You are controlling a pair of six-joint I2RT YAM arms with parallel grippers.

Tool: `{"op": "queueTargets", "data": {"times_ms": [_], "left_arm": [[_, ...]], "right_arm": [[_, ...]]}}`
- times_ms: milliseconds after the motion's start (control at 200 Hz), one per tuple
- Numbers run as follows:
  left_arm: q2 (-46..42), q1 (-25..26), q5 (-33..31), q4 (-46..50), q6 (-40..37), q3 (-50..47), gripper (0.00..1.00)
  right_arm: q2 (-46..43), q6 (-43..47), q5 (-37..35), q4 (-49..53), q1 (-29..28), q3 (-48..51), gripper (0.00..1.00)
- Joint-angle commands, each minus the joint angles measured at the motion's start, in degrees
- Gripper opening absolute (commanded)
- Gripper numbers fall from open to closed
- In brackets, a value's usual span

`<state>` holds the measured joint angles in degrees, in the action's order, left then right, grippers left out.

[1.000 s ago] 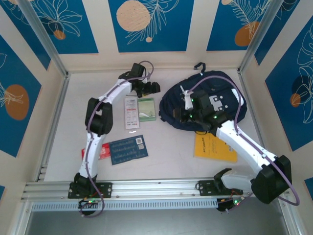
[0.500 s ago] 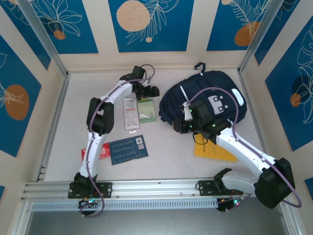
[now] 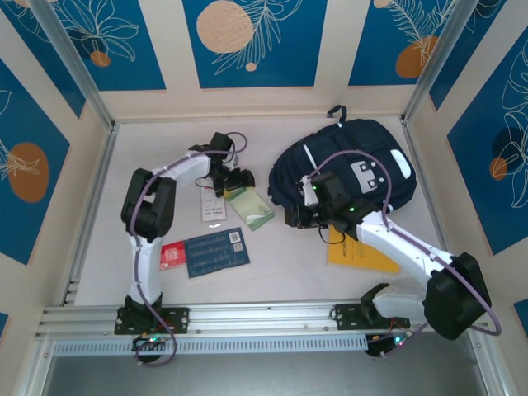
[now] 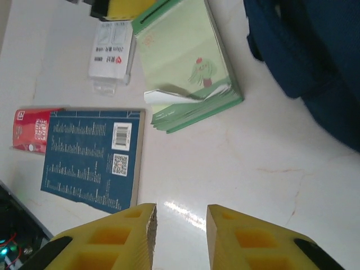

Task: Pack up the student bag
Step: Move the book to the center of the table, then pick up the book at the center of the table.

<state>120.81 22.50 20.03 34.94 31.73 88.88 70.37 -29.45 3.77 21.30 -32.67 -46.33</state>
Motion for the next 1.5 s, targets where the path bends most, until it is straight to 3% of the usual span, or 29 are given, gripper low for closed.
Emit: {"op": "queueTargets", "data": {"times_ms": [0, 155, 270, 425, 660, 1055, 1155, 1495], "left_arm": [[-3.93, -0.50, 3.23, -1.26, 3.95, -4.95, 0.80], [-4.62, -0.31, 9.55, -5.29, 6.65, -10.02, 0.79], [-6.25, 0.33, 10.47, -6.45, 7.34, -12.55, 0.79], [-8.64, 1.17, 11.01, -6.10, 6.86, -14.21, 0.79], [-9.93, 2.72, 13.45, -6.07, 6.41, -16.47, 0.78], [-10.69, 3.47, 15.22, -5.89, 5.05, -17.69, 0.77], [-10.87, 3.55, 16.06, -6.11, 5.21, -17.65, 0.77], [-11.50, 3.68, 18.67, -7.07, 5.90, -17.87, 0.76]], "right_arm": [[1.23, -3.27, 4.78, 1.60, -0.79, 0.17, 0.27], [2.05, -6.55, 4.62, -0.40, -0.97, 2.17, 0.25], [4.70, -12.85, 7.38, -1.47, 3.24, 2.56, 0.23], [9.59, -18.42, 8.81, -5.77, 3.77, 1.74, 0.41], [17.02, -30.38, 2.53, -5.27, 2.41, -1.91, 0.45], [28.32, -30.34, -4.89, -1.31, 1.42, -9.36, 0.45], [29.85, -30.22, -6.01, -0.36, 1.12, -9.70, 0.42], [30.86, -29.87, -6.33, -2.23, 1.03, -7.69, 0.17]]}}
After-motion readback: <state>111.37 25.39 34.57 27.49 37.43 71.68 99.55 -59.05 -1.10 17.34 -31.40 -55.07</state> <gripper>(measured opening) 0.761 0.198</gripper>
